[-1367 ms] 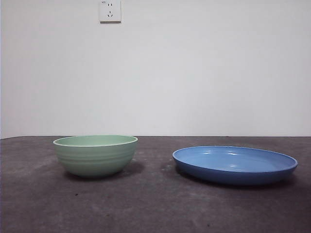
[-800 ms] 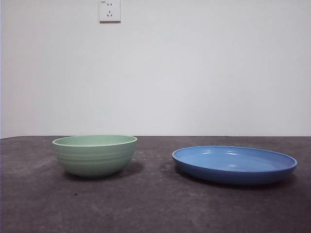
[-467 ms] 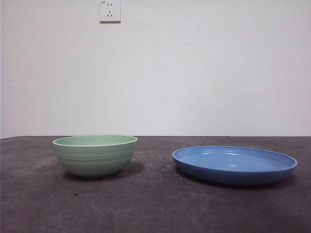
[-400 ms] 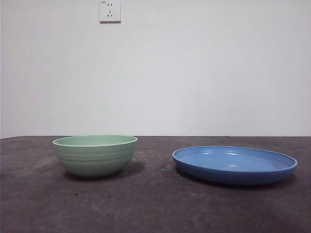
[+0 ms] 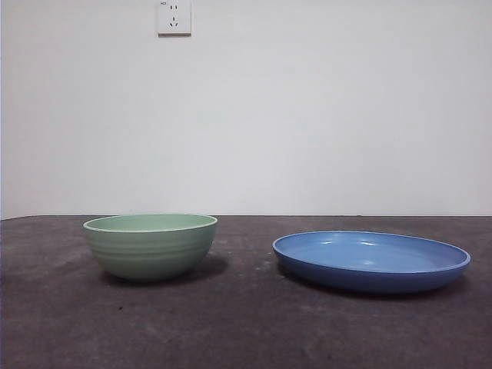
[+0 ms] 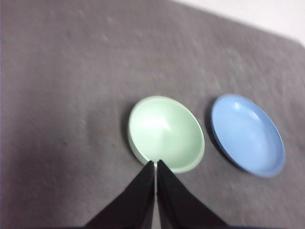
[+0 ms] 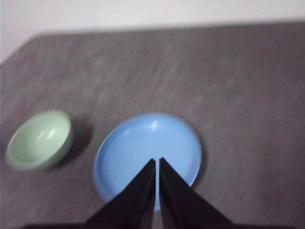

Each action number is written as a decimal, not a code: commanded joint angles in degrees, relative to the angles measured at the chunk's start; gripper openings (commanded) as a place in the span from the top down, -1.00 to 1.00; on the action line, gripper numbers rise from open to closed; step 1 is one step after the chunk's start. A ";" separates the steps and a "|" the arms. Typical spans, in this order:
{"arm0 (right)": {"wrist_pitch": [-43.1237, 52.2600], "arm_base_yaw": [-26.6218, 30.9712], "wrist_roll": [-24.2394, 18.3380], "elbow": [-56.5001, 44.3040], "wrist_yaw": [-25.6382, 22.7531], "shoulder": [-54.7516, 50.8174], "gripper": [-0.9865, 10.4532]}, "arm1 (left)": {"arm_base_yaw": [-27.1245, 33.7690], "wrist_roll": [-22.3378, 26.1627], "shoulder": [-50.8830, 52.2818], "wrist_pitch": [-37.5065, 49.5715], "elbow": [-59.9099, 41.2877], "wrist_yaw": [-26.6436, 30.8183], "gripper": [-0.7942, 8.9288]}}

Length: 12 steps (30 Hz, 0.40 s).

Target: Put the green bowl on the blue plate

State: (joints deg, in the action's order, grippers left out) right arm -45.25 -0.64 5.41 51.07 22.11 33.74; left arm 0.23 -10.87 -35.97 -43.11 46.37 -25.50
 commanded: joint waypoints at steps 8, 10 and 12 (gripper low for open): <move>-15.02 -2.86 -8.90 7.02 8.02 10.03 0.82 | -3.19 8.94 -6.36 -10.12 7.04 -4.61 0.82; -16.57 -4.04 -9.29 7.02 7.96 10.49 0.82 | -3.78 8.94 -6.34 -10.71 7.04 -4.61 0.82; -16.98 -4.90 -9.31 7.02 7.96 10.69 0.82 | -4.13 8.94 -6.34 -11.15 7.04 -4.61 0.82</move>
State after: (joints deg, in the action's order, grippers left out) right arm -62.59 -5.34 -2.70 56.86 29.85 44.03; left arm -3.73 -3.27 -41.98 -54.48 52.23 -29.95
